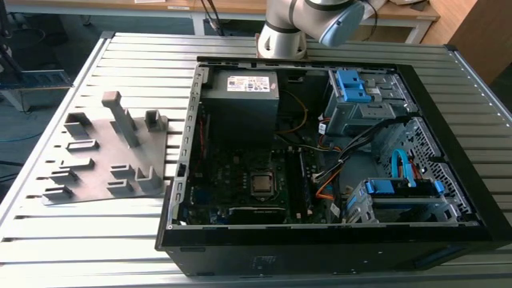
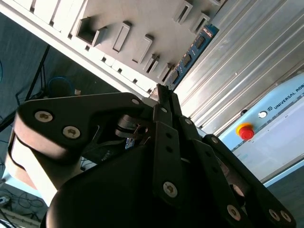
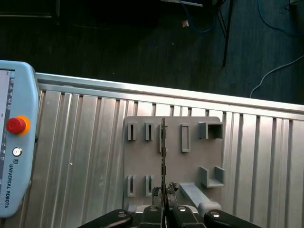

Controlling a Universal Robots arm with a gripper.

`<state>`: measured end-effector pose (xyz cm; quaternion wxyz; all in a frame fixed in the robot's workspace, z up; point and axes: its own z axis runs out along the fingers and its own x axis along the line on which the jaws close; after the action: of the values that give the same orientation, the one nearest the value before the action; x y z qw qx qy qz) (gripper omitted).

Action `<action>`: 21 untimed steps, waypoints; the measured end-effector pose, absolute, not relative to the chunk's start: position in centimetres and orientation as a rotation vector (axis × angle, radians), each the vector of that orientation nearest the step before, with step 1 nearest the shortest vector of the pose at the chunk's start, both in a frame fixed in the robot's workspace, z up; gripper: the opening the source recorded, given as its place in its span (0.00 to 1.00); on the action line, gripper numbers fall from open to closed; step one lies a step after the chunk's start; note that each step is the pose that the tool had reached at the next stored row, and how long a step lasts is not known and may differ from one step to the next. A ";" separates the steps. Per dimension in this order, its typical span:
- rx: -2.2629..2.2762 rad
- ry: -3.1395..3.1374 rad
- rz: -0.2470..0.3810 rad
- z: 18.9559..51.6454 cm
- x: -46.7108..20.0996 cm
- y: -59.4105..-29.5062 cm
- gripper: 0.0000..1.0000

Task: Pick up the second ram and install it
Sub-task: 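Pick up the second ram and move it above second insertion slot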

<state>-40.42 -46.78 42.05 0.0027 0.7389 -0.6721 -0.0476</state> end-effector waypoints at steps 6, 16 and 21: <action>2.317 -2.108 -0.149 43.3 -40.4 -46.8 0.14; 2.317 -2.108 -0.149 45.1 -40.4 -46.8 0.14; 2.317 -2.108 -0.149 45.9 -40.4 -46.8 0.14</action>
<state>-40.42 -46.79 45.94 0.0027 0.7389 -0.6721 -0.0476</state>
